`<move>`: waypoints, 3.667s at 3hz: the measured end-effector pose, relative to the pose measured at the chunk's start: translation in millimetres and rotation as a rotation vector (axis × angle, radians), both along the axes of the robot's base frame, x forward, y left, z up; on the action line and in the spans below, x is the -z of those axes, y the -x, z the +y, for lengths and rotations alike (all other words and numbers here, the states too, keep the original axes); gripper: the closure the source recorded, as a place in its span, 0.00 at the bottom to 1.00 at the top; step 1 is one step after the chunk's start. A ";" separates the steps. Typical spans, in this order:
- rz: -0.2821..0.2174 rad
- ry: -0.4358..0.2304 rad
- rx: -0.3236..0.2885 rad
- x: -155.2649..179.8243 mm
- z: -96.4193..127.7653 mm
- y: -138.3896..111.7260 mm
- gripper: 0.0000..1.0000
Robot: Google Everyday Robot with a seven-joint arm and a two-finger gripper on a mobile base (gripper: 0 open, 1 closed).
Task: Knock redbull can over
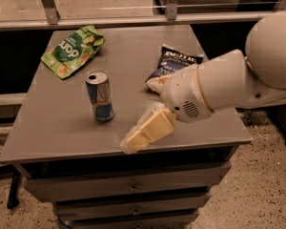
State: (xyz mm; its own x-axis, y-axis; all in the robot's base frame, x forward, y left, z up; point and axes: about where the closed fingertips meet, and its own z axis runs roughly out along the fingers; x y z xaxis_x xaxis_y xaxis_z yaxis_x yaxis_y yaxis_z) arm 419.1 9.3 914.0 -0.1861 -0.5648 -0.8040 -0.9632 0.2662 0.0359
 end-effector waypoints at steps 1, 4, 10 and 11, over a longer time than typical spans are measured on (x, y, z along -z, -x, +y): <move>-0.061 -0.104 -0.024 3.9 43.5 -23.1 0.00; -0.186 -0.221 -0.072 20.1 114.2 -95.7 0.17; -0.243 0.340 -0.494 32.5 140.8 -128.1 1.00; -0.205 0.479 -0.583 58.3 127.5 -115.5 1.00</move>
Offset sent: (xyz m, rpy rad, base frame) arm 0.1015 0.1161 -0.0176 0.2209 -0.2149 0.1047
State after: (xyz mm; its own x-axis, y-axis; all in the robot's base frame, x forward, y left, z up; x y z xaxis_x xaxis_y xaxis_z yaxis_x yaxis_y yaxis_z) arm 534.7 136.8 855.7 0.3733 -0.8199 -0.4341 -0.9273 -0.3434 -0.1490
